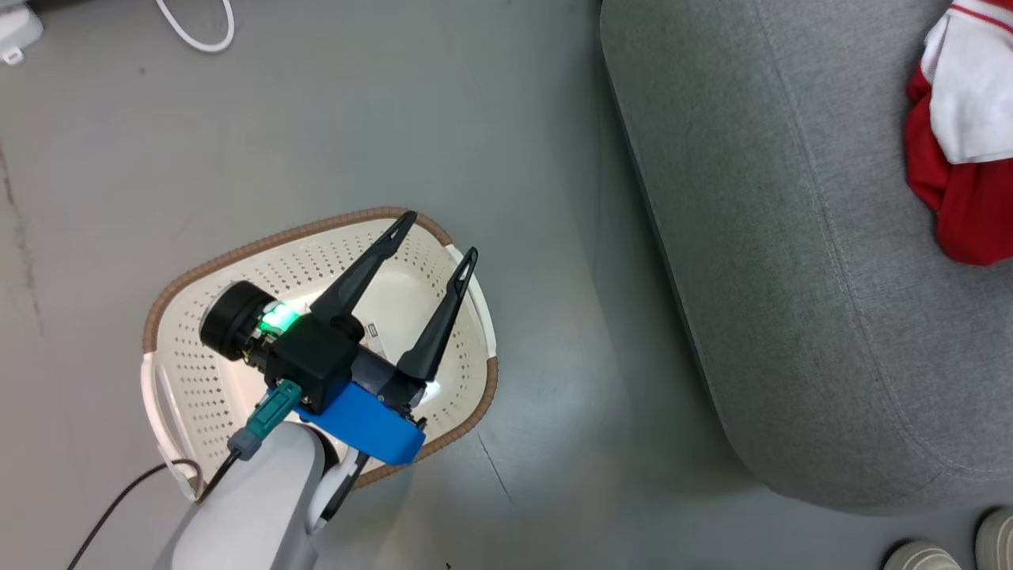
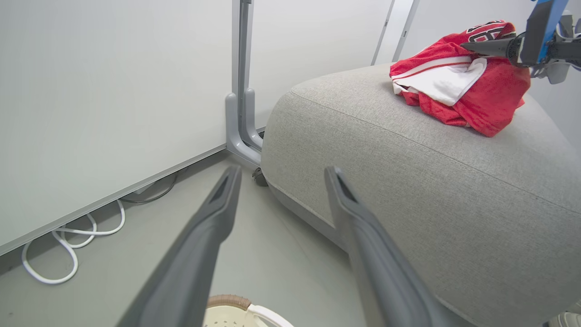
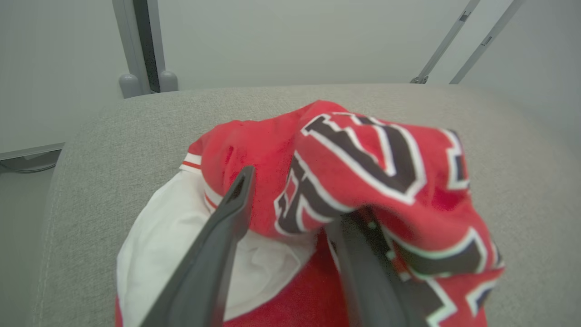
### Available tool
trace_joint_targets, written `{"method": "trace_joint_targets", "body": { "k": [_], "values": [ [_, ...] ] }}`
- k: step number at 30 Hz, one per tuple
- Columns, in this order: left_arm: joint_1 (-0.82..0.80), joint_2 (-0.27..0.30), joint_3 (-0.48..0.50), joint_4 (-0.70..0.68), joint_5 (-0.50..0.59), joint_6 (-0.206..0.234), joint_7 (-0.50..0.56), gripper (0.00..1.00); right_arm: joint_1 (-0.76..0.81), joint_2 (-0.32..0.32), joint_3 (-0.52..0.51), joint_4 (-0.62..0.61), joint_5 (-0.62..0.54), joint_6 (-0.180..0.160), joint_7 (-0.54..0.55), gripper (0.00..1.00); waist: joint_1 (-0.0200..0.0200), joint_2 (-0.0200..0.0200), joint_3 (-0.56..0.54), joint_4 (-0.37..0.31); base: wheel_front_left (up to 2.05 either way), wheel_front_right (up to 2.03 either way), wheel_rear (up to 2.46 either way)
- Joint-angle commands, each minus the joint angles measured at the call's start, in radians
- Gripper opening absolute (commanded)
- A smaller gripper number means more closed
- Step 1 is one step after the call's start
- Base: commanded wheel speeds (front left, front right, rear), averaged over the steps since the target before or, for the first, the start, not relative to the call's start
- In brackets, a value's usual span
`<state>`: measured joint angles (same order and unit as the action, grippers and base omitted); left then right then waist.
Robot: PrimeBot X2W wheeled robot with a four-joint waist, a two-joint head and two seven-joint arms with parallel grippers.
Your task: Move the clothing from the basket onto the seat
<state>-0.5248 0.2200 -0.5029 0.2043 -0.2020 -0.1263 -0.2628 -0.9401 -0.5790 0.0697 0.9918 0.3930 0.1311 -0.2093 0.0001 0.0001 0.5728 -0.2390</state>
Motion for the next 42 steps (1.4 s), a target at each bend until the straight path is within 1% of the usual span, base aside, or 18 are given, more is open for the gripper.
{"method": "trace_joint_targets", "body": {
  "k": [1,7,12,17,22,27,28,31,34,37,42],
  "values": [
    [0.029,-0.011,0.009,0.009,-0.012,0.000,-0.003,1.00,0.031,-0.003,0.027,0.003,-0.013,-0.001,-0.014,1.00,-0.0001,-0.0001,-0.069,0.006,0.00,0.00,0.00],
    [0.132,-0.058,0.053,0.055,-0.040,-0.002,-0.003,1.00,0.140,0.003,0.103,-0.032,-0.037,-0.001,-0.040,1.00,-0.0001,-0.0001,-0.247,0.023,0.00,0.00,0.00],
    [0.225,-0.093,0.104,0.079,-0.051,-0.002,-0.003,1.00,0.252,0.022,0.111,-0.094,-0.030,-0.001,-0.049,1.00,-0.0001,-0.0001,-0.377,0.044,0.00,0.00,0.00],
    [0.305,-0.109,0.146,0.096,-0.058,-0.003,-0.003,1.00,0.388,0.047,0.107,-0.200,-0.036,-0.001,-0.046,1.00,-0.0001,-0.0001,-0.473,0.084,0.00,0.00,0.00],
    [0.366,-0.119,0.199,0.098,-0.053,-0.004,-0.003,1.00,0.534,0.098,0.057,-0.350,-0.050,-0.001,-0.021,1.00,-0.0001,-0.0001,-0.518,0.128,0.00,0.00,0.00],
    [0.407,-0.126,0.244,0.104,-0.049,-0.004,-0.003,1.00,0.681,0.167,-0.024,-0.525,-0.119,-0.001,0.031,1.00,-0.0001,-0.0001,-0.551,0.171,0.00,0.00,0.00],
    [0.407,-0.126,0.244,0.104,-0.049,-0.004,-0.003,1.00,0.681,0.167,-0.024,-0.525,-0.119,-0.001,0.031,1.00,-0.0001,-0.0001,-0.551,0.171,0.00,0.00,0.00],
    [0.424,-0.134,0.271,0.104,-0.049,-0.004,-0.003,1.00,0.768,0.233,-0.059,-0.641,-0.174,-0.001,0.065,1.00,-0.0001,-0.0001,-0.567,0.200,0.00,0.00,0.00],
    [0.437,-0.143,0.297,0.102,-0.049,-0.004,-0.003,1.00,0.846,0.285,-0.091,-0.741,-0.228,-0.001,0.103,1.00,-0.0001,-0.0001,-0.581,0.223,0.00,0.00,0.00],
    [0.448,-0.147,0.317,0.106,-0.042,-0.004,-0.003,1.00,0.909,0.339,-0.106,-0.820,-0.266,-0.001,0.128,1.00,-0.0001,-0.0001,-0.592,0.248,0.00,0.00,0.00],
    [0.458,-0.154,0.350,0.113,-0.041,-0.005,-0.003,1.00,0.987,0.397,-0.100,-0.917,-0.312,-0.001,0.165,1.00,-0.0001,-0.0001,-0.601,0.273,0.00,0.00,0.00]
  ]
}}
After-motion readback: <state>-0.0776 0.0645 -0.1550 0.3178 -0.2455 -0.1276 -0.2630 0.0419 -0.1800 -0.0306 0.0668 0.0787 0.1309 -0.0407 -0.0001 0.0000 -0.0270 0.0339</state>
